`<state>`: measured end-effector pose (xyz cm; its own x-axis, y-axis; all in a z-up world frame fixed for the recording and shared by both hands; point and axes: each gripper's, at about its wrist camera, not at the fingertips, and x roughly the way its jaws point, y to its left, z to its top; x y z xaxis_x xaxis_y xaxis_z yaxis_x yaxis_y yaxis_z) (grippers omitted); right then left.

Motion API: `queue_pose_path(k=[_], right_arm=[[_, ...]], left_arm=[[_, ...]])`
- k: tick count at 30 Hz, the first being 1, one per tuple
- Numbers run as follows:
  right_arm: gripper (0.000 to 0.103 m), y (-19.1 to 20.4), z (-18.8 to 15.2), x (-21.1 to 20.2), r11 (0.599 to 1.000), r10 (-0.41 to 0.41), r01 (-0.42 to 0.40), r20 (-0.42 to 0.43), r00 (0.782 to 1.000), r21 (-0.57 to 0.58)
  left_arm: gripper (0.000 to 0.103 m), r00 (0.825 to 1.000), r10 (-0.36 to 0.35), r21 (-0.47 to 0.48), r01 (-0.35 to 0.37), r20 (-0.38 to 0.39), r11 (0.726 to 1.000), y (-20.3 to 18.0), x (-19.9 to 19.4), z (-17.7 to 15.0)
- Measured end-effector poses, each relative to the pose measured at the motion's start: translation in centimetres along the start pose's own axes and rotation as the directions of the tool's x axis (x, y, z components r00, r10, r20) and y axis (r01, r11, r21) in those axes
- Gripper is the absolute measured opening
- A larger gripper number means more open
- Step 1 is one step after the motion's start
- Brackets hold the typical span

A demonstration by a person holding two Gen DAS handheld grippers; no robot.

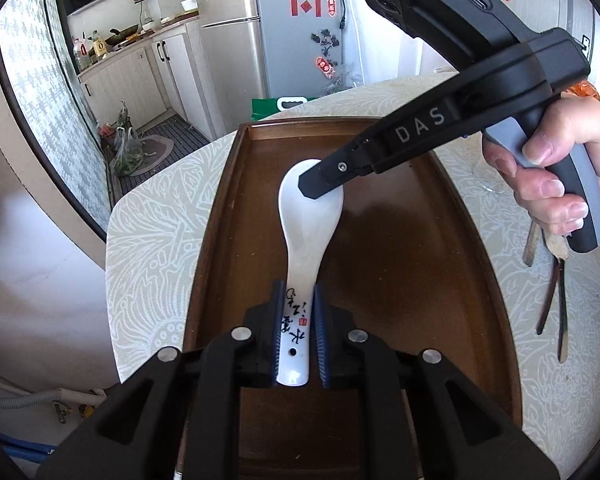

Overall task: Organize utensils
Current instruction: 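Carry the white spoon with the left tool into the wooden tray and open, then move the right tool to the clear glass and close around it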

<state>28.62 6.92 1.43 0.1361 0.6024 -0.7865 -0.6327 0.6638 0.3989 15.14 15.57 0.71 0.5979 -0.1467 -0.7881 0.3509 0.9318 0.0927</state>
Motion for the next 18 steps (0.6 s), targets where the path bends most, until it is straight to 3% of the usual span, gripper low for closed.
queue_pose_path(k=[3, 5, 7, 12, 14, 18], right_arm=[[0.016, -0.1, 0.0, 0.3, 1.0, 0.014, -0.014, -0.013, 1.0, 0.005], [0.034, 0.1, 0.0, 0.2, 1.0, 0.014, -0.014, -0.007, 1.0, -0.001], [0.069, 0.3, 0.0, -0.4, 1.0, -0.022, 0.022, 0.021, 1.0, -0.01], [0.07, 0.1, 0.0, -1.6, 1.0, -0.022, 0.022, 0.044, 0.999, -0.007], [0.07, 0.0, -0.2, -2.5, 1.0, -0.015, 0.015, 0.051, 0.999, -0.003], [0.082, 0.2, -1.4, -5.1, 1.0, -0.009, 0.009, 0.078, 0.997, -0.01]], left_arm=[[0.018, 1.0, 0.01, -0.004, -0.01, 0.0, 1.0, 0.3, 0.1, 0.0], [0.022, 1.0, 0.021, -0.012, -0.021, -0.001, 1.0, 0.6, 0.0, 0.0], [0.035, 0.999, 0.04, -0.022, -0.04, 0.004, 0.999, 0.8, 0.0, 0.2], [0.071, 0.997, 0.065, -0.034, -0.063, 0.042, 0.997, 0.8, -1.3, 0.1], [0.072, 0.996, 0.069, -0.037, -0.067, 0.051, 0.997, 0.5, -1.9, 0.3], [0.083, 0.994, 0.084, -0.019, -0.083, 0.07, 0.996, -0.8, -3.1, 0.7]])
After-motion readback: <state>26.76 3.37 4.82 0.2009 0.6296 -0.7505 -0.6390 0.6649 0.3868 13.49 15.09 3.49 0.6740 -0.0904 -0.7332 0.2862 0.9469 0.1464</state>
